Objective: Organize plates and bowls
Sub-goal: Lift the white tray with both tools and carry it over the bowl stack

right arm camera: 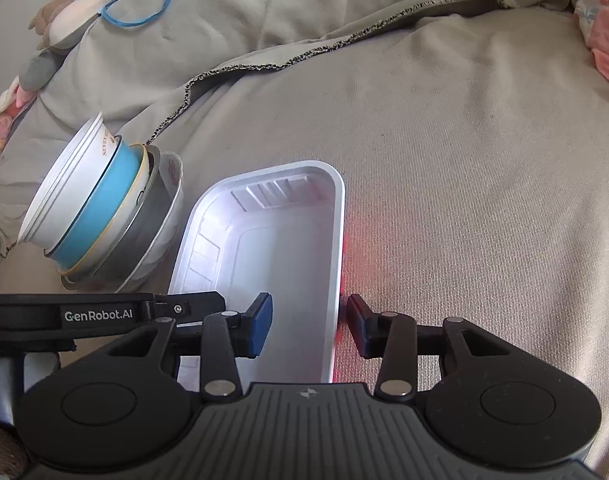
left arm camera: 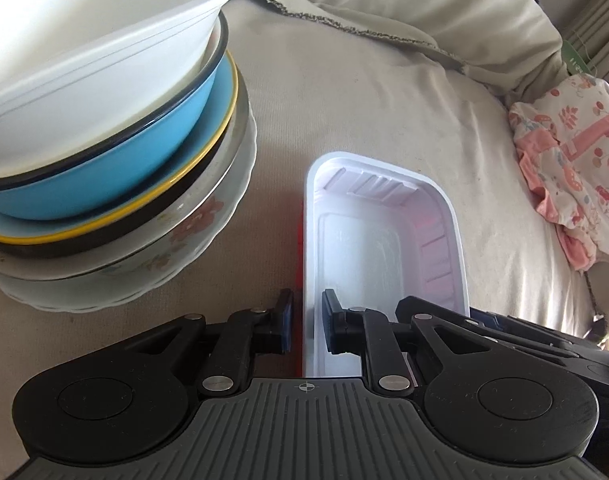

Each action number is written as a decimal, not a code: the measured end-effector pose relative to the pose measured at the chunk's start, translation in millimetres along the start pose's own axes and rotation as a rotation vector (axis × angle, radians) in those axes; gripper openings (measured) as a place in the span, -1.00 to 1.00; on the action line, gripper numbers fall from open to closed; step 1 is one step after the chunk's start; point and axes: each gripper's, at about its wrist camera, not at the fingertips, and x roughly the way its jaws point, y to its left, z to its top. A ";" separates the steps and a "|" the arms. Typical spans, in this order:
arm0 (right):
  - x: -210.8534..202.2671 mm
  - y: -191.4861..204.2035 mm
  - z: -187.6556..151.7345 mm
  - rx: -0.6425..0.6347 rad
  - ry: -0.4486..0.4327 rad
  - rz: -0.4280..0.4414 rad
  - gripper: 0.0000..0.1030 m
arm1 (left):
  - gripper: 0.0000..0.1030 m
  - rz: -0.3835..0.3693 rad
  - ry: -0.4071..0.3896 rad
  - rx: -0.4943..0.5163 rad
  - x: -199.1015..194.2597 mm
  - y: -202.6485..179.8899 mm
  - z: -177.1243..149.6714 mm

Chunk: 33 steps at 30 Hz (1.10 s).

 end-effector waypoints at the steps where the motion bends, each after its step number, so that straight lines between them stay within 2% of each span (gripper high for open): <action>1: -1.2 0.9 -0.3 -0.001 0.006 0.004 -0.25 | -0.64 -0.008 0.001 -0.007 -0.9 0.1 -1.0; 4: -13.4 7.2 -0.9 -0.011 -0.003 -0.008 -0.26 | -0.63 -0.026 0.028 -0.039 -6.6 0.9 -1.5; 6: -30.4 14.3 3.3 -0.028 -0.045 -0.017 -0.26 | -0.63 -0.051 0.003 -0.032 -19.7 -4.0 -0.7; 12: -101.2 56.4 35.8 -0.125 -0.223 0.008 -0.25 | -0.61 -0.103 -0.199 0.045 -105.9 -28.0 17.4; 15: -126.8 88.1 58.6 -0.176 -0.277 0.057 -0.25 | -0.61 -0.099 -0.292 0.047 -152.4 -26.7 30.8; 18: -135.7 120.7 75.0 -0.220 -0.307 0.109 -0.25 | -0.59 -0.078 -0.351 0.034 -189.2 -16.8 39.4; 23: -120.1 169.3 90.2 -0.269 -0.275 0.172 -0.25 | -0.54 -0.015 -0.435 0.001 -225.0 14.5 43.6; 26: -95.6 192.9 89.8 -0.298 -0.233 0.173 -0.25 | -0.57 -0.004 -0.437 -0.058 -227.3 44.0 50.2; 29: -65.3 203.5 85.2 -0.314 -0.182 0.158 -0.25 | -0.58 -0.010 -0.400 -0.119 -211.7 76.1 52.6; 33: -12.1 202.8 81.9 -0.283 -0.078 0.117 -0.25 | -0.58 -0.019 -0.299 -0.187 -169.2 116.0 56.5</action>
